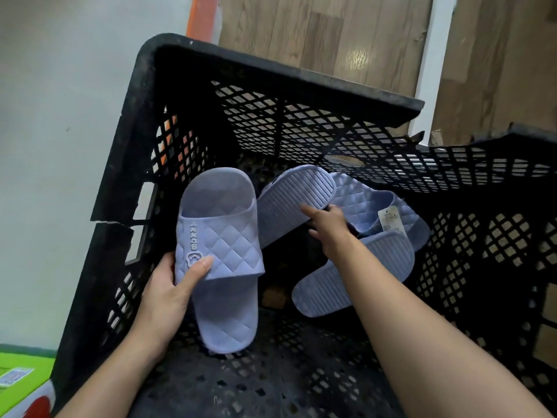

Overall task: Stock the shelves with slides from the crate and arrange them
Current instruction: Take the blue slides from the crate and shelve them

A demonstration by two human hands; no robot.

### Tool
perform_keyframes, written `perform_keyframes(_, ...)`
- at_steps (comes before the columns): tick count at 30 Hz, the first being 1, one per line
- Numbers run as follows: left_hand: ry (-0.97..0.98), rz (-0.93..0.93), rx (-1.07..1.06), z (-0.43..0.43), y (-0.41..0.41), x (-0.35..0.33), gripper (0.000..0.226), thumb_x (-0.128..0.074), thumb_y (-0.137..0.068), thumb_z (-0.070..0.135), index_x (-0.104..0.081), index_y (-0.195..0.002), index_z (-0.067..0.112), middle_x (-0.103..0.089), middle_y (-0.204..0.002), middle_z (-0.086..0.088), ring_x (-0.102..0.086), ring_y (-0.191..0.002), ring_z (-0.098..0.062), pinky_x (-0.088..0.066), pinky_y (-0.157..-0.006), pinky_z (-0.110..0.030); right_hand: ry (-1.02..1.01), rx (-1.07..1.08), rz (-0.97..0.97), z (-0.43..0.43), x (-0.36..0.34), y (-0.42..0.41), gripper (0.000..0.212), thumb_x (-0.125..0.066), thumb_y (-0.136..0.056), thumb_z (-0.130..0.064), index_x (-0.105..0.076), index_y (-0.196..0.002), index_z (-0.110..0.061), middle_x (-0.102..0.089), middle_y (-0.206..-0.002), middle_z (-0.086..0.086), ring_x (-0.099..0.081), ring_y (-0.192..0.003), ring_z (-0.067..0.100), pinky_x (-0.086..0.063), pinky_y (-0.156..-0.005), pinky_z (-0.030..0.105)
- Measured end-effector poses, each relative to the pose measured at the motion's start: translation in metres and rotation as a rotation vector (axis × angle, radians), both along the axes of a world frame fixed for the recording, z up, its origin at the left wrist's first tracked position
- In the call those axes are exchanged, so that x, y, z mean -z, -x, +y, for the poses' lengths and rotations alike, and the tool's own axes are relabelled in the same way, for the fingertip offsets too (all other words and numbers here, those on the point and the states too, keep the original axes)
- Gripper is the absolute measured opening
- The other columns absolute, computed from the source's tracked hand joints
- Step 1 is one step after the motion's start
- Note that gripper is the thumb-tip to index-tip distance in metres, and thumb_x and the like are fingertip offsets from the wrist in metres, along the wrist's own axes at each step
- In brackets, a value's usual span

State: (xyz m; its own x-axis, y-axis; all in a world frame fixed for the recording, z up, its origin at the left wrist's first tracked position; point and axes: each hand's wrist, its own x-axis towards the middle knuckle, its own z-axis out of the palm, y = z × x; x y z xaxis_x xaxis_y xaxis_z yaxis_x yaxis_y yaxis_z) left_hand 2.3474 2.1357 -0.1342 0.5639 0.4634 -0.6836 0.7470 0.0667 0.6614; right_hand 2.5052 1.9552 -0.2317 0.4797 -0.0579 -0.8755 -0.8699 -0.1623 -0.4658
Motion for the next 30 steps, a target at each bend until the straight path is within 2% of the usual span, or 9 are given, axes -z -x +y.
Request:
perform_keyframes(2, 0.049, -0.016, -0.021, 0.002, 0.0, 0.001, 0.075, -0.065, -0.054, 0.062, -0.06, -0.114, 0.018, -0.069, -0.109, 0.0, -0.064, -0.102, -0.018, -0.047, -0.095, -0.046, 0.025, 0.036, 0.007, 0.005, 0.01, 0.002, 0.026, -0.065, -0.085, -0.014, -0.058, -0.108, -0.006, -0.061, -0.101, 0.008, -0.057, -0.088, 0.021, -0.041, -0.061, 0.024)
perform_keyframes(4, 0.049, -0.024, -0.018, 0.004, -0.001, 0.002, 0.074, -0.065, -0.053, 0.062, -0.06, -0.112, 0.017, -0.069, -0.108, -0.001, -0.064, -0.101, -0.018, -0.047, -0.095, -0.046, 0.005, 0.093, 0.019, 0.009, 0.015, 0.005, 0.017, -0.064, -0.086, -0.014, -0.058, -0.102, -0.011, -0.061, -0.1, 0.007, -0.057, -0.092, 0.022, -0.048, -0.075, 0.029)
perform_keyframes(8, 0.02, -0.015, -0.016, 0.005, -0.001, 0.002, 0.071, -0.064, -0.049, 0.063, -0.06, -0.105, 0.02, -0.07, -0.104, 0.001, -0.065, -0.098, -0.018, -0.049, -0.09, -0.042, -0.06, 0.155, 0.025, 0.011, 0.022, 0.012, 0.024, -0.063, -0.087, -0.016, -0.055, -0.109, -0.009, -0.062, -0.112, 0.01, -0.059, -0.104, 0.026, -0.046, -0.098, 0.044)
perform_keyframes(10, 0.034, -0.006, -0.023, 0.004, -0.001, 0.002, 0.071, -0.065, -0.049, 0.063, -0.06, -0.105, 0.02, -0.07, -0.104, 0.0, -0.065, -0.098, -0.018, -0.049, -0.091, -0.043, -0.069, 0.156, 0.019, 0.01, 0.022, 0.017, 0.029, -0.062, -0.087, -0.019, -0.054, -0.113, -0.009, -0.061, -0.115, 0.012, -0.058, -0.107, 0.029, -0.045, -0.098, 0.048)
perform_keyframes(14, 0.045, -0.003, -0.061, -0.001, -0.004, -0.009, 0.067, -0.065, -0.044, 0.061, -0.058, -0.099, 0.022, -0.069, -0.1, 0.002, -0.065, -0.093, -0.013, -0.049, -0.076, -0.028, -0.019, 0.152, -0.036, -0.003, 0.0, 0.036, 0.034, -0.055, -0.093, -0.019, -0.049, -0.125, -0.008, -0.059, -0.119, 0.011, -0.057, -0.111, 0.027, -0.043, -0.1, 0.046)
perform_keyframes(19, 0.011, -0.005, -0.031, -0.005, -0.011, -0.039, 0.064, -0.064, -0.046, 0.063, -0.057, -0.097, 0.024, -0.068, -0.099, 0.003, -0.064, -0.092, -0.013, -0.049, -0.077, -0.029, -0.018, 0.186, -0.164, -0.037, -0.058, 0.064, 0.015, -0.049, -0.095, -0.011, -0.046, -0.11, -0.009, -0.059, -0.101, 0.007, -0.057, -0.1, 0.026, -0.049, -0.087, 0.039)
perform_keyframes(21, -0.002, -0.013, -0.014, -0.01, -0.016, -0.057, 0.063, -0.065, -0.048, 0.059, -0.058, -0.099, 0.022, -0.067, -0.096, 0.007, -0.064, -0.089, -0.008, -0.046, -0.069, -0.021, 0.036, 0.125, -0.235, -0.052, -0.083, 0.075, 0.016, -0.052, -0.093, -0.011, -0.05, -0.109, -0.01, -0.06, -0.104, 0.01, -0.058, -0.102, 0.028, -0.05, -0.088, 0.042)
perform_keyframes(25, 0.036, -0.025, -0.001, -0.019, -0.024, -0.1, 0.075, -0.066, -0.047, 0.063, -0.057, -0.107, 0.019, -0.068, -0.101, 0.003, -0.066, -0.091, -0.014, -0.049, -0.071, -0.028, 0.048, 0.034, -0.329, -0.075, -0.149, 0.085, 0.017, -0.054, -0.091, -0.007, -0.055, -0.094, -0.024, -0.063, -0.098, 0.0, -0.059, -0.095, 0.017, -0.048, -0.09, 0.04)
perform_keyframes(30, 0.102, -0.05, 0.011, -0.035, -0.032, -0.168, 0.068, -0.07, -0.043, 0.058, -0.058, -0.099, 0.02, -0.069, -0.097, 0.002, -0.067, -0.085, -0.013, -0.05, -0.066, -0.026, -0.001, -0.043, -0.39, -0.097, -0.245, 0.089, 0.014, -0.054, -0.092, -0.011, -0.057, -0.097, -0.023, -0.064, -0.099, -0.002, -0.061, -0.094, 0.011, -0.051, -0.084, 0.028)
